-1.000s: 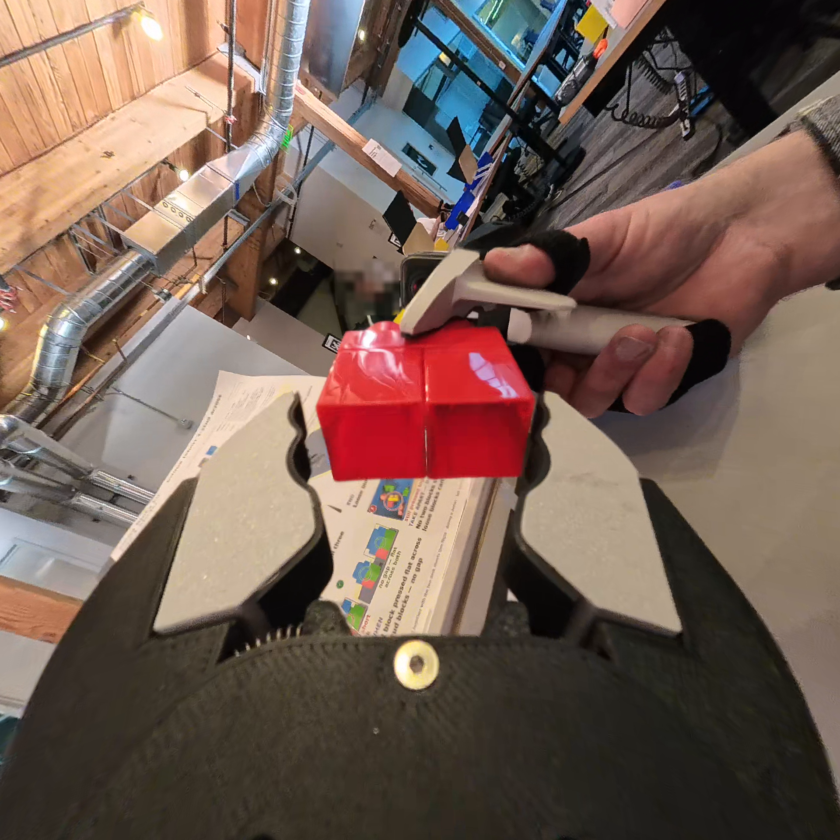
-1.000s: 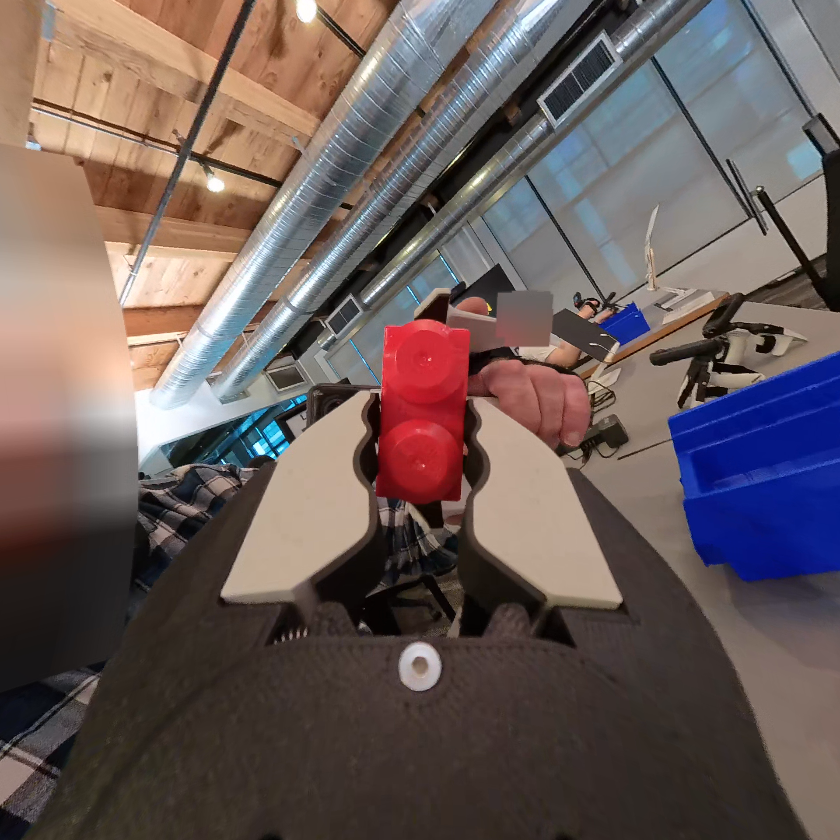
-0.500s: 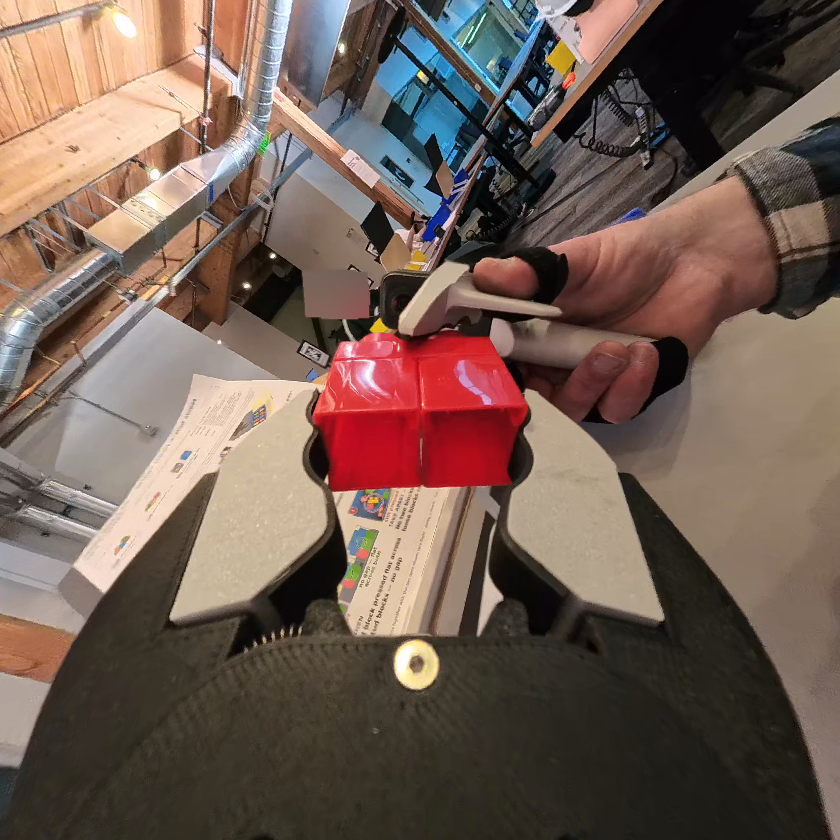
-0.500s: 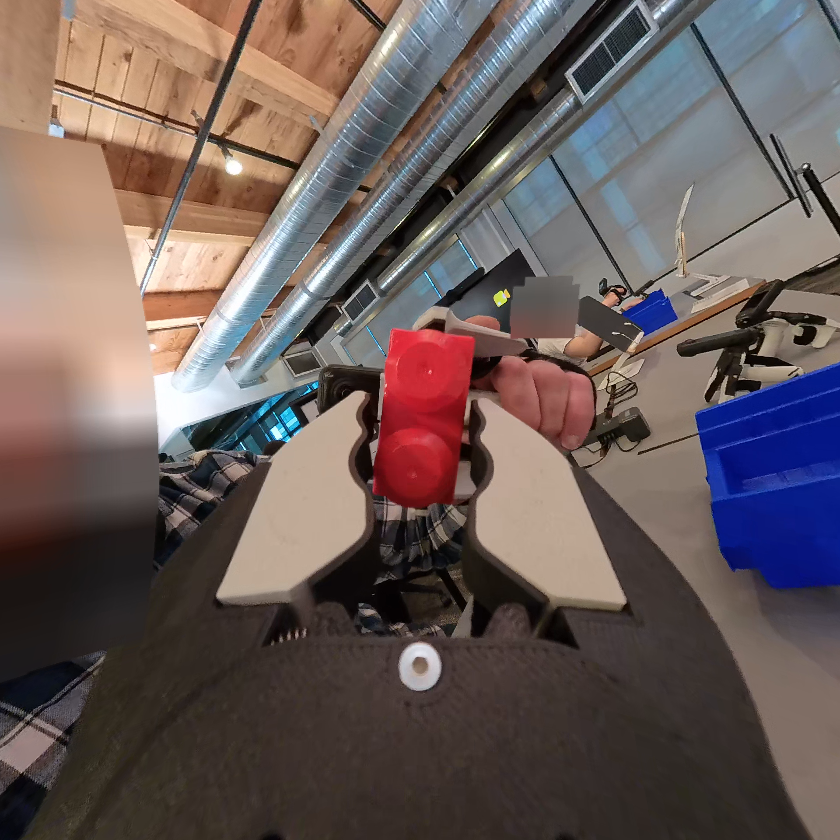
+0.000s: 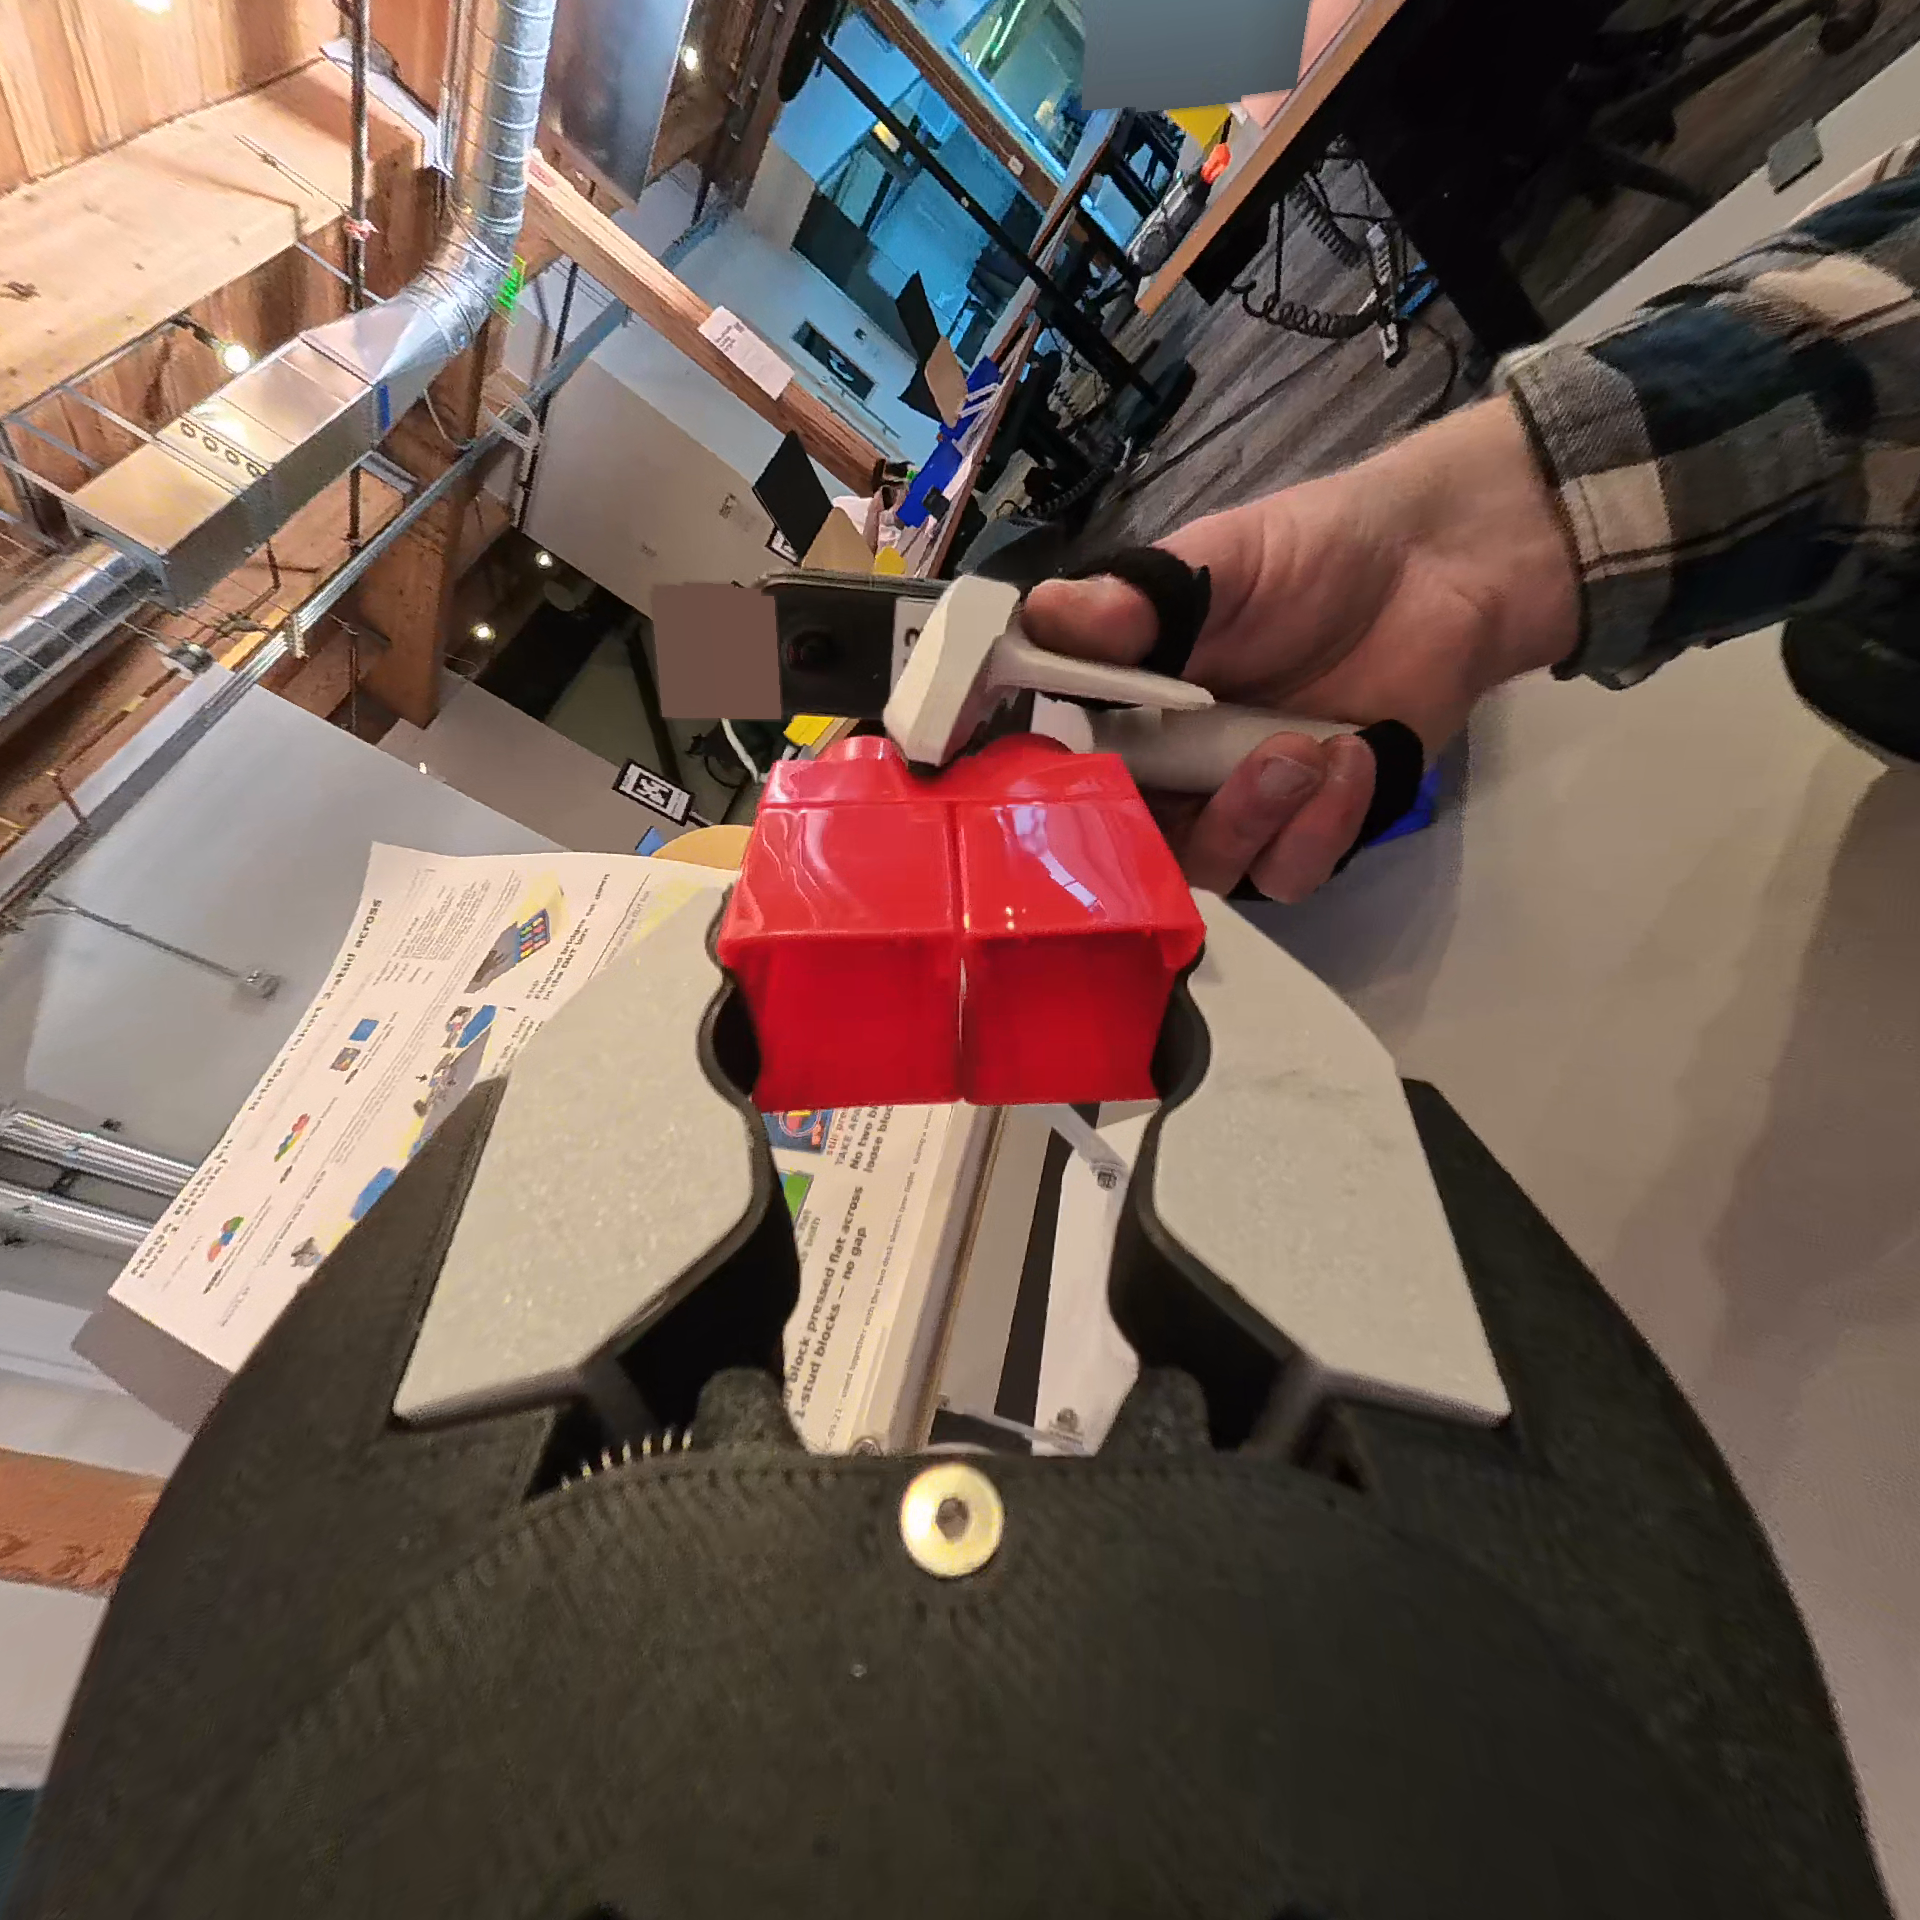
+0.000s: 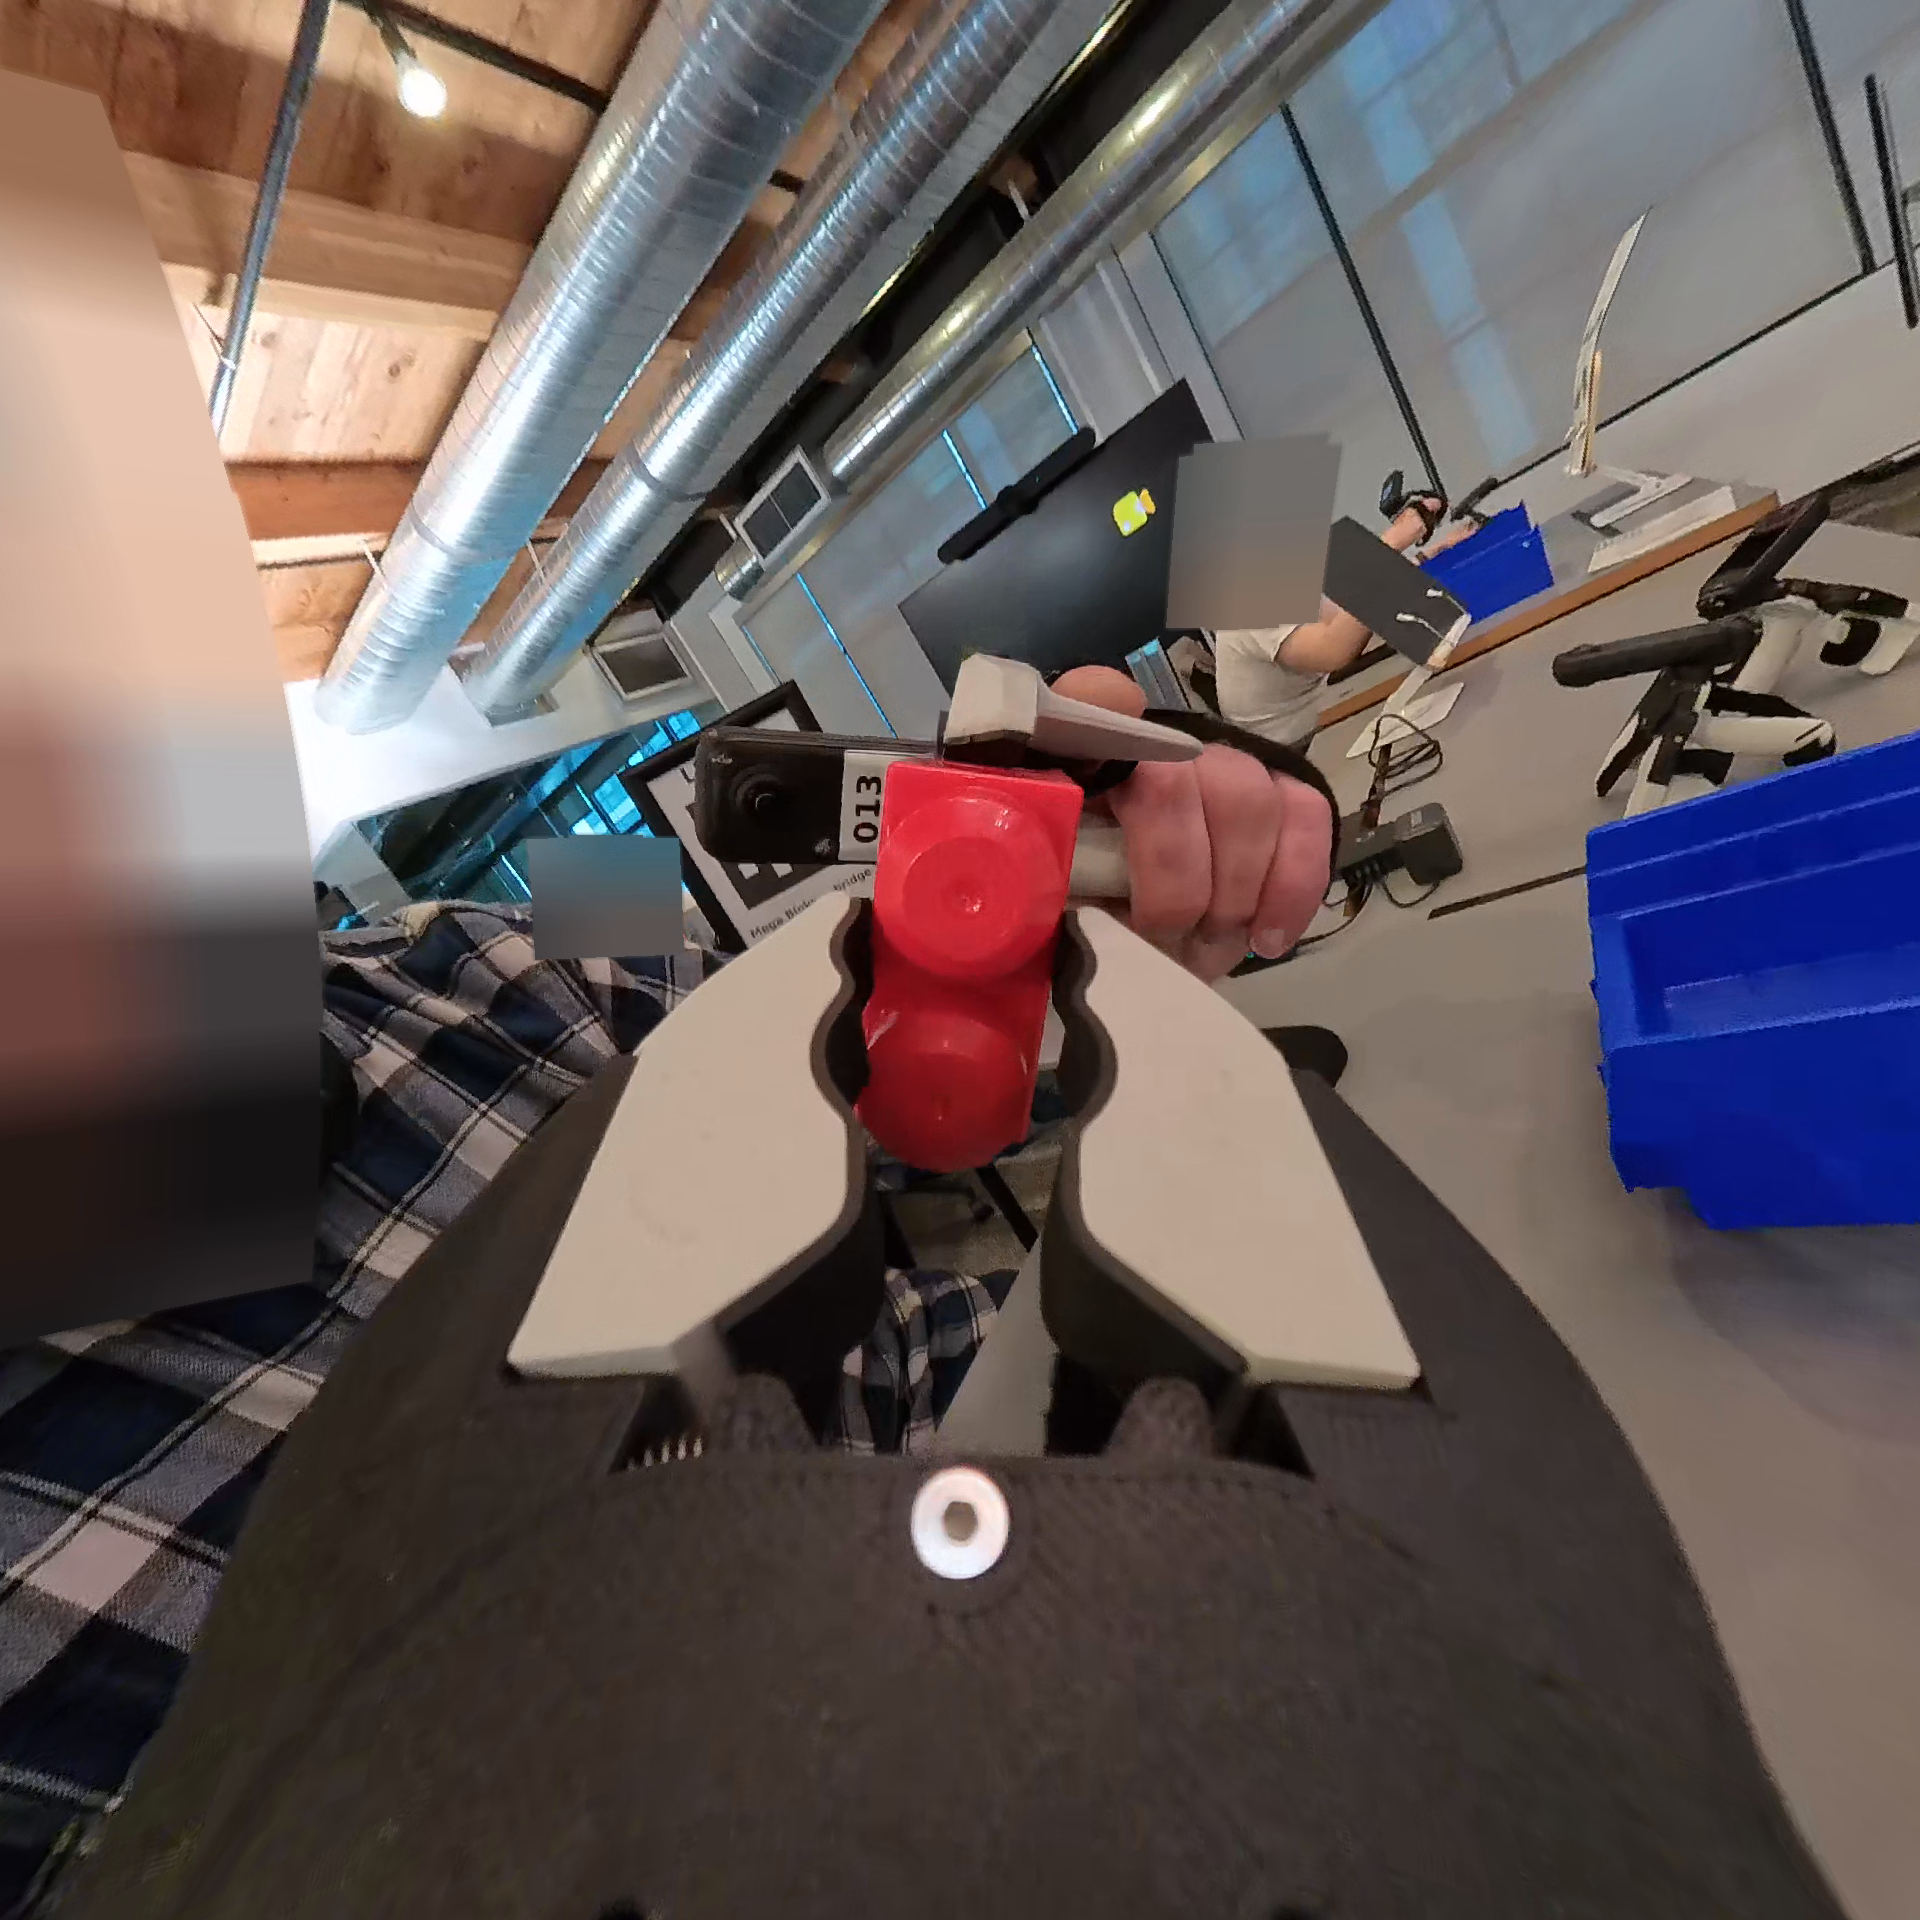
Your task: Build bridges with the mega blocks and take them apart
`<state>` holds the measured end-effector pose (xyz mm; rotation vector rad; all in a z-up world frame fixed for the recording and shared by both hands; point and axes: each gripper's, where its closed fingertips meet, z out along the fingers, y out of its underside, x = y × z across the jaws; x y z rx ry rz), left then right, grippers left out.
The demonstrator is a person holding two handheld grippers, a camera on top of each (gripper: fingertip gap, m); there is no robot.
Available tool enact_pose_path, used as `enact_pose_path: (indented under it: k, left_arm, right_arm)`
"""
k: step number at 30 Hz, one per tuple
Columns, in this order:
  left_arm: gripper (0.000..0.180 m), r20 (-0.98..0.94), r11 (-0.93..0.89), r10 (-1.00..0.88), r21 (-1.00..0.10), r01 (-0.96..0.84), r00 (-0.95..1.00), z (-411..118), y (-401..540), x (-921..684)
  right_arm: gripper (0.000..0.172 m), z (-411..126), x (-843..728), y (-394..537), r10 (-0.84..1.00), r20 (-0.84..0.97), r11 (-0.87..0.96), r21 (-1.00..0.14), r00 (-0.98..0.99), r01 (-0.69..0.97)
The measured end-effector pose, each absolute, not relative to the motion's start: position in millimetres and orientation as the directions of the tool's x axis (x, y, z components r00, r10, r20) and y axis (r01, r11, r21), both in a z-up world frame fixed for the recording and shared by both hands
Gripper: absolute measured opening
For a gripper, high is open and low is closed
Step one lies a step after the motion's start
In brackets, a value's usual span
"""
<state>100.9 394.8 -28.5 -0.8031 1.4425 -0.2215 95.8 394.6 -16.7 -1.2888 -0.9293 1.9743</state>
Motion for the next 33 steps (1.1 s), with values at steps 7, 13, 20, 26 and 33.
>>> enact_pose_path:
  k: [7,13,20,26,33]
  left_arm:
    - [0.073,-0.792,0.727,-0.582,-0.608,-0.320,0.184,-18.9,384.5,88.8]
    - [0.074,-0.808,0.717,-0.560,-0.584,-0.380,0.184,-10.2,386.1,58.9]
    - [0.075,-0.793,0.687,-0.589,-0.592,-0.421,0.154,-32.4,385.1,58.2]
    - [0.075,-0.780,0.670,-0.611,-0.599,-0.438,0.134,-48.1,388.2,64.3]
    - [0.076,-0.752,0.655,-0.642,-0.639,-0.404,0.149,-51.8,388.9,70.5]
  right_arm:
    - [0.034,-7.3,126.4,402.0,0.795,-0.510,-0.568,-0.816,-0.327,-0.109]
    - [0.034,7.8,187.3,422.2,0.921,-0.388,-0.388,-0.911,-0.032,-0.142]
    - [0.034,-31.5,337.7,489.4,0.699,-0.303,-0.334,-0.939,0.648,-0.078]
    - [0.035,-122.9,414.0,523.1,0.430,-0.407,-0.578,-0.810,0.806,-0.100]
    - [0.081,-131.3,438.6,538.0,0.295,-0.227,-0.546,-0.837,0.928,-0.031]
